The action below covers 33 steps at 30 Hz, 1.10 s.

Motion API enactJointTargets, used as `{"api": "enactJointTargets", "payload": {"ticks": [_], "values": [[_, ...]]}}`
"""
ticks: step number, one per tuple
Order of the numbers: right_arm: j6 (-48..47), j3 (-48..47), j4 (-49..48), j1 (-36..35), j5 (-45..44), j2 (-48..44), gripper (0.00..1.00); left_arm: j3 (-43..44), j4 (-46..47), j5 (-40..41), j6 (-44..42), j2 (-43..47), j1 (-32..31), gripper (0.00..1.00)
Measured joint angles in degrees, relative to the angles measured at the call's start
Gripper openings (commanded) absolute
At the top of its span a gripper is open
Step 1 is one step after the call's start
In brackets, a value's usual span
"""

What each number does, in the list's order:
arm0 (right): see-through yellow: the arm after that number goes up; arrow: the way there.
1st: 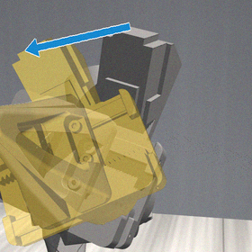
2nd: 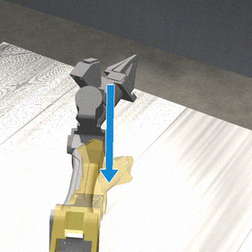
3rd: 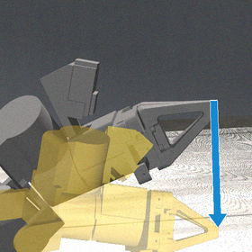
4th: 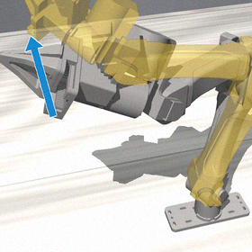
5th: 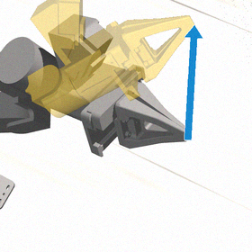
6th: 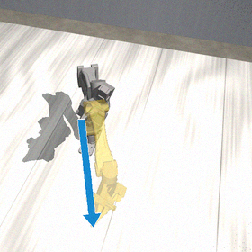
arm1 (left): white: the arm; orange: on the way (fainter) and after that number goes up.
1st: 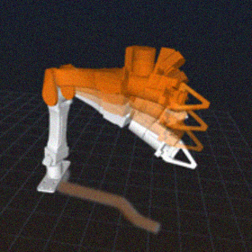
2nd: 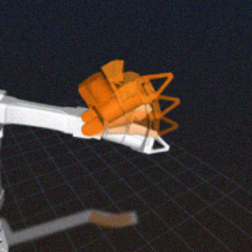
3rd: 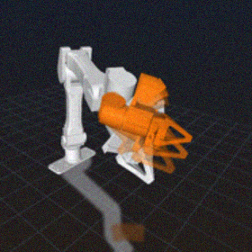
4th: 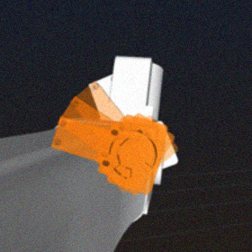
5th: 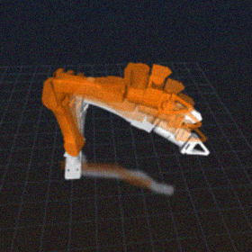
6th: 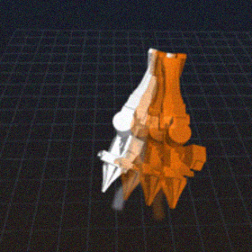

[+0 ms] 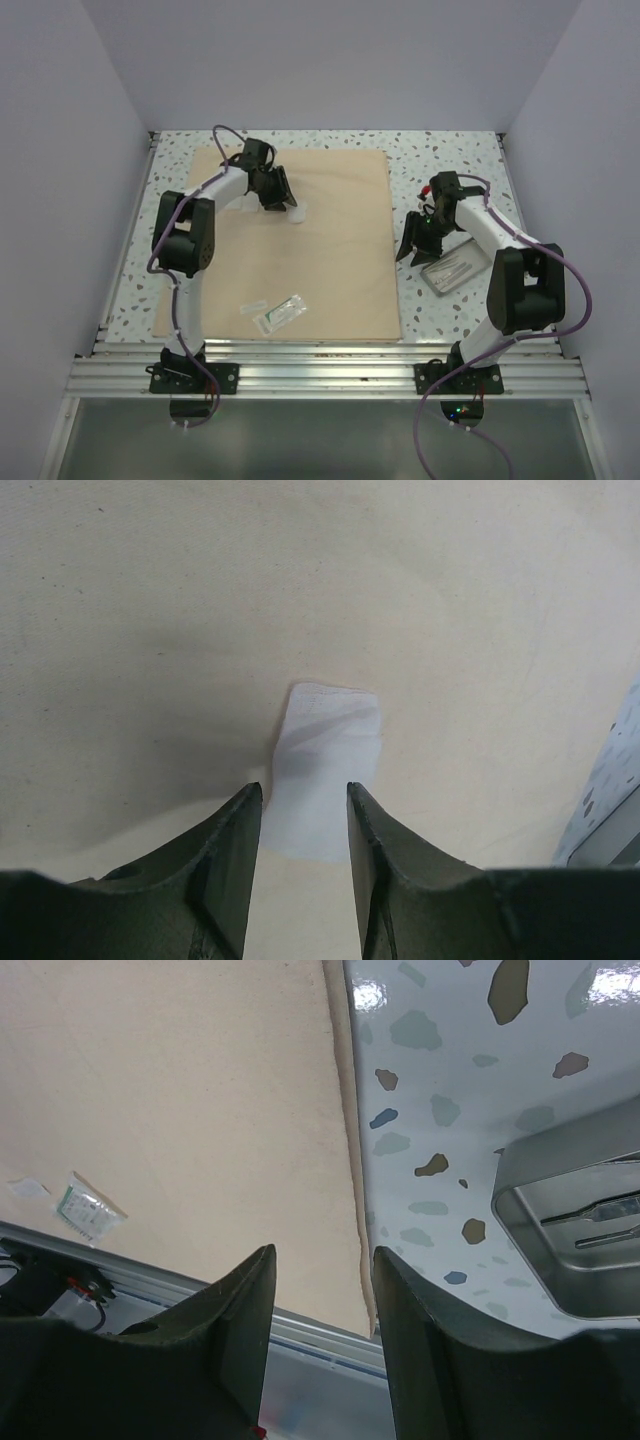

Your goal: Prepare the surgical pack

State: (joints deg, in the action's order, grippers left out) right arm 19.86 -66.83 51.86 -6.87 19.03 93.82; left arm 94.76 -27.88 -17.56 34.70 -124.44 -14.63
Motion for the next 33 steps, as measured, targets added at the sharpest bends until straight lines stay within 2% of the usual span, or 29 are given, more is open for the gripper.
{"api": "enactJointTargets", "payload": {"ticks": [23, 33], "values": [[-0.02, 0.00, -0.02, -0.22, 0.00, 0.96, 0.48, -0.28, 1.73, -3.54, -1.27, -2.47, -0.02, 0.37], [0.00, 0.00, -0.04, -0.24, 0.00, 1.44, 0.48, -0.28, 2.71, -4.81, -0.96, -3.21, -0.04, 0.23]]}}
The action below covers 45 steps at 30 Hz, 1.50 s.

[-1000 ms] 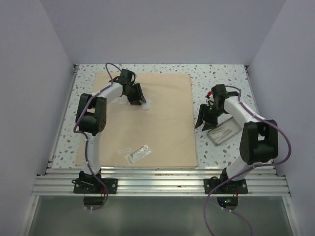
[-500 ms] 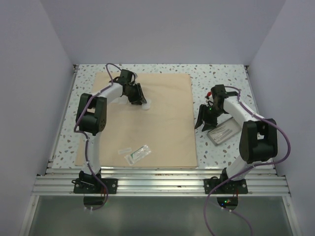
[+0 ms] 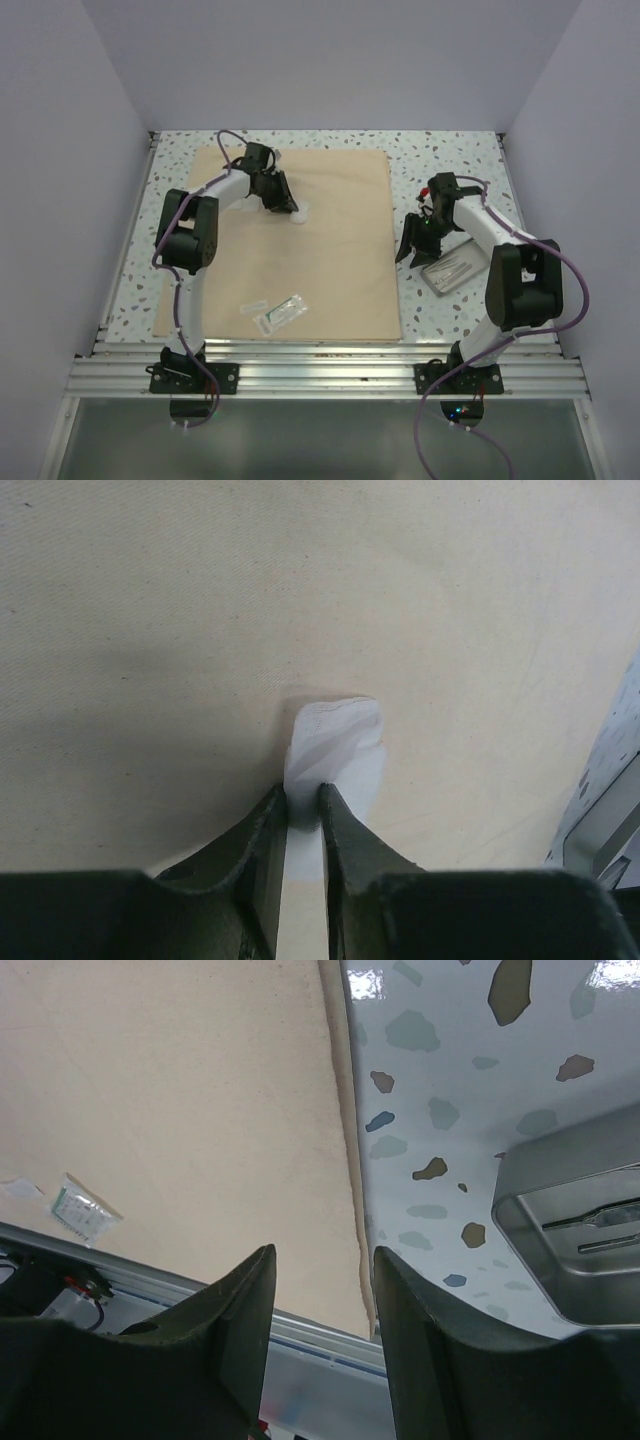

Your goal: Prepare the surgical pack

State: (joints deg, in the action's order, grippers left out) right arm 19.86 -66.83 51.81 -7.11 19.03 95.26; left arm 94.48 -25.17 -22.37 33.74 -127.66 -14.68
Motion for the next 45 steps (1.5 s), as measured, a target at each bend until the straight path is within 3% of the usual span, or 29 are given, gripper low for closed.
{"api": "enactJointTargets", "payload": {"ticks": [8, 15, 18, 22, 28, 35, 45], "values": [[-0.04, -0.02, 0.02, -0.02, 0.02, 0.04, 0.50, 0.02, -0.44, 0.02, -0.11, -0.17, -0.09, 0.00], [-1.46, -2.29, -0.33, -0.48, 3.48, 0.04, 0.57, 0.22, -1.68, -0.66, -0.44, 0.35, -0.24, 0.00], [-2.12, -3.58, -1.81, -1.55, 7.85, 0.04, 0.66, -0.79, -2.29, -2.12, -0.59, 2.54, -0.44, 0.00], [-0.98, -3.89, -7.39, -3.93, 16.50, -0.02, 0.77, -3.61, -3.13, -4.37, -1.81, 8.46, -1.16, 0.00], [6.03, -3.61, -21.86, -8.61, 27.19, -0.35, 0.86, -11.13, -0.63, -10.80, -1.86, 22.23, -3.30, 0.00], [14.80, -3.02, -36.41, -11.76, 32.70, -0.35, 0.86, -20.33, 6.95, -18.60, -0.15, 32.24, -8.00, 0.00], [22.88, 1.33, -46.93, -12.41, 34.62, -0.48, 0.79, -23.06, 11.91, -22.32, 3.30, 33.68, -9.84, 0.00]]}}
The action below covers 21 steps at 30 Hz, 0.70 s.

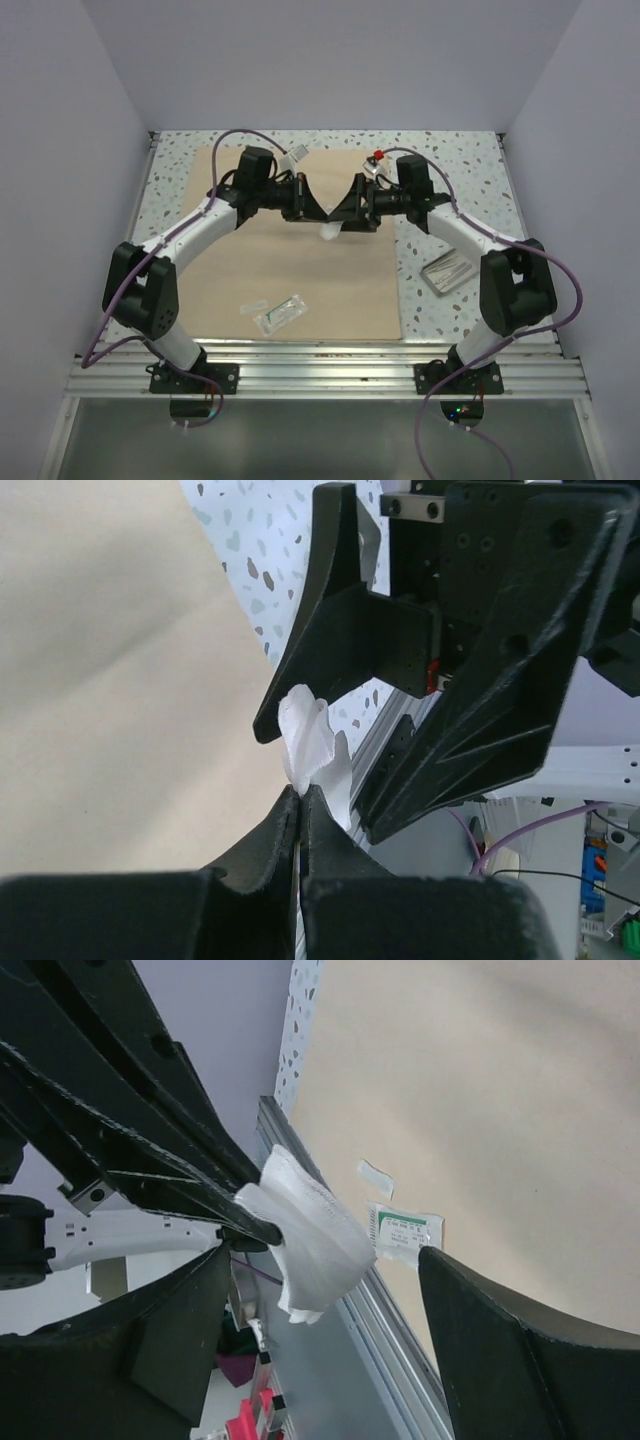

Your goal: Prepare the surgical pack

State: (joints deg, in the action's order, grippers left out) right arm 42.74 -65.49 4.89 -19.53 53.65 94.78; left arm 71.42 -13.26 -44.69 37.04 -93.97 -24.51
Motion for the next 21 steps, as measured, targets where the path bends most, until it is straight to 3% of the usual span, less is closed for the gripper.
{"api": "enactJointTargets", "payload": {"ticks": [5, 8, 14, 15, 16, 18, 19, 21], "values": [[2.23, 2.91, -2.82, -0.09, 0.24, -0.74, 0.70, -0.11, 1.25, -0.74, 0.96, 0.66, 0.00, 0.00], [3.67, 3.85, -4.76, -0.09, 0.50, -1.22, 0.58, -0.22, 1.88, -1.07, 1.40, 0.66, 0.00, 0.00], [6.95, 4.50, -9.75, -0.48, 1.40, -1.68, 0.21, -0.83, 2.05, -1.42, 1.60, 0.66, 0.00, 0.00], [7.34, 4.74, -10.25, -0.57, 1.49, -1.84, 0.05, -0.83, 1.92, -1.31, 1.53, 0.66, 0.00, 0.00], [7.52, 4.92, -10.56, -0.68, 1.60, -2.08, 0.00, -0.83, 1.68, -1.25, 1.51, 0.66, 0.00, 0.03], [7.78, 5.11, -10.23, -0.70, 1.31, -2.58, 0.00, -0.76, 1.07, -0.94, 1.16, 0.66, 0.00, 0.17], [7.63, 5.11, -9.90, -0.72, 1.31, -2.64, 0.00, -0.50, 0.28, -0.72, 0.74, 0.66, -0.02, 0.29], [6.69, 5.09, -8.39, -0.70, 1.22, -2.69, 0.00, 0.48, -1.95, 0.96, -0.59, 0.42, 0.00, 0.44]]}}
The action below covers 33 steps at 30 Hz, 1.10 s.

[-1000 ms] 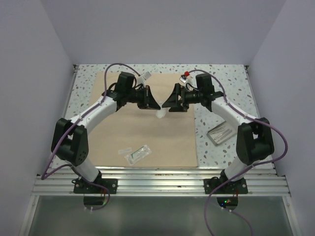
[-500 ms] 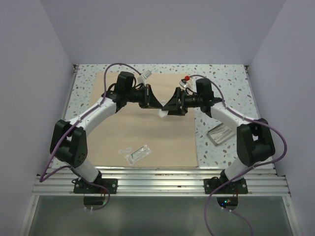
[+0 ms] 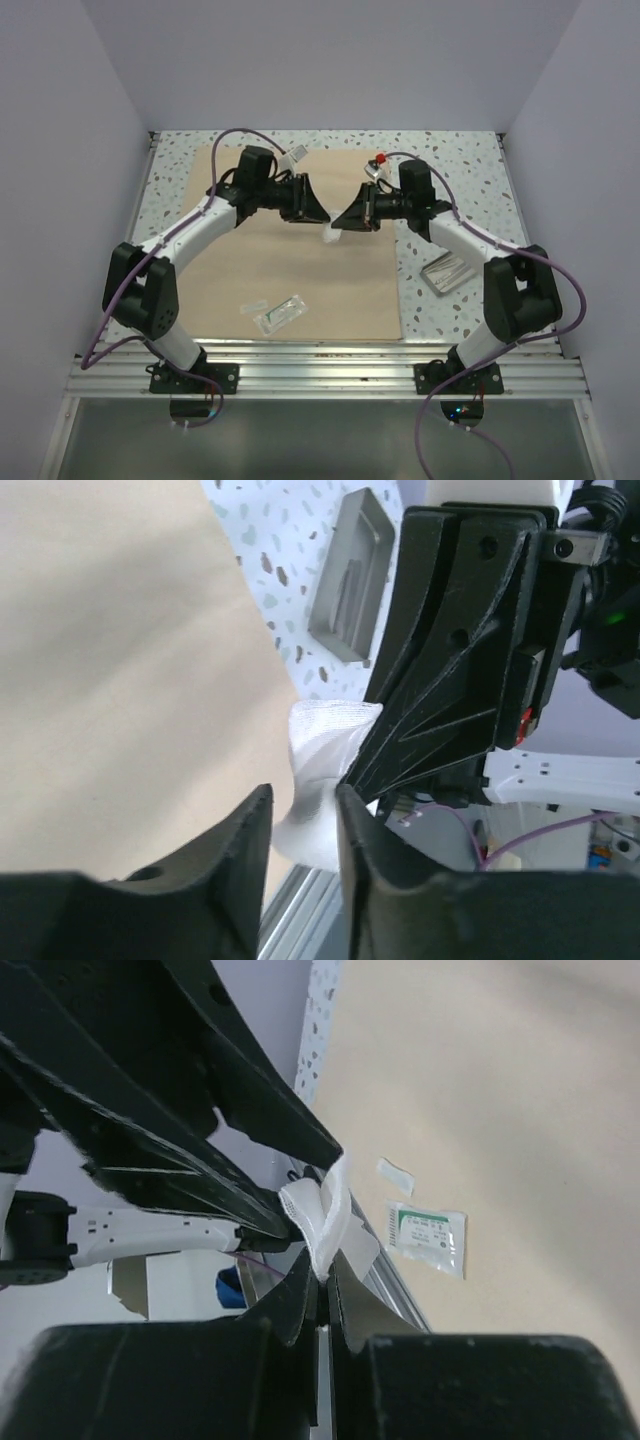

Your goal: Prepare the surgical pack

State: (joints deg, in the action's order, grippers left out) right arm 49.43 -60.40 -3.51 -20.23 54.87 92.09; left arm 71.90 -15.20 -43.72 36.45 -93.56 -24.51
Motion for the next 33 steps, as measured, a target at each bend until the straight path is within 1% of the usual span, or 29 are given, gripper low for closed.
{"api": "enactJointTargets", "payload": {"ticks": [1, 3, 4, 7, 9, 11, 16, 18, 22, 27, 33], "values": [[-0.98, -0.07, 1.86, 0.00, -0.83, -0.13, 0.00, 0.83, -1.33, 1.09, -0.59, -0.31, 0.15, 0.55], [-2.67, -0.17, 5.66, 0.31, -2.51, -0.33, 0.00, 2.23, -3.76, 3.50, -2.03, -0.72, 0.57, 0.62], [-3.72, -0.35, 7.89, 0.72, -3.43, -0.46, 0.00, 2.84, -5.35, 5.14, -2.73, -0.79, 0.98, 0.62], [-6.84, -0.37, 14.34, 3.98, -6.25, -1.66, 0.00, 4.07, -9.94, 9.73, -4.81, -0.96, 2.86, 0.63], [-8.76, -0.33, 18.64, 8.59, -7.93, -3.28, 0.00, 4.28, -12.92, 12.79, -6.51, -1.14, 4.72, 0.64], [-11.21, -0.26, 22.43, 14.14, -9.60, -5.31, 0.00, 4.26, -15.34, 15.15, -7.80, -1.16, 6.47, 0.63], [-17.25, 1.53, 30.38, 33.03, -14.29, -10.47, 0.00, 3.06, -16.70, 17.57, -9.53, -1.14, 8.11, 0.63], [-18.40, 3.19, 31.78, 37.03, -15.78, -10.86, 0.00, 2.25, -17.14, 17.55, -9.99, -1.14, 8.04, 0.63], [-20.20, 6.54, 34.60, 42.12, -16.70, -9.90, 0.00, 1.22, -17.53, 17.55, -10.67, -1.01, 8.02, 0.63], [-22.91, 7.15, 35.76, 48.11, -16.83, -6.73, 0.00, 0.35, -17.99, 17.38, -10.95, -0.90, 8.24, 0.63], [-25.88, 7.15, 35.04, 52.00, -16.35, -1.73, 0.00, 0.31, -18.34, 16.92, -11.47, -0.81, 8.79, 0.63]]}}
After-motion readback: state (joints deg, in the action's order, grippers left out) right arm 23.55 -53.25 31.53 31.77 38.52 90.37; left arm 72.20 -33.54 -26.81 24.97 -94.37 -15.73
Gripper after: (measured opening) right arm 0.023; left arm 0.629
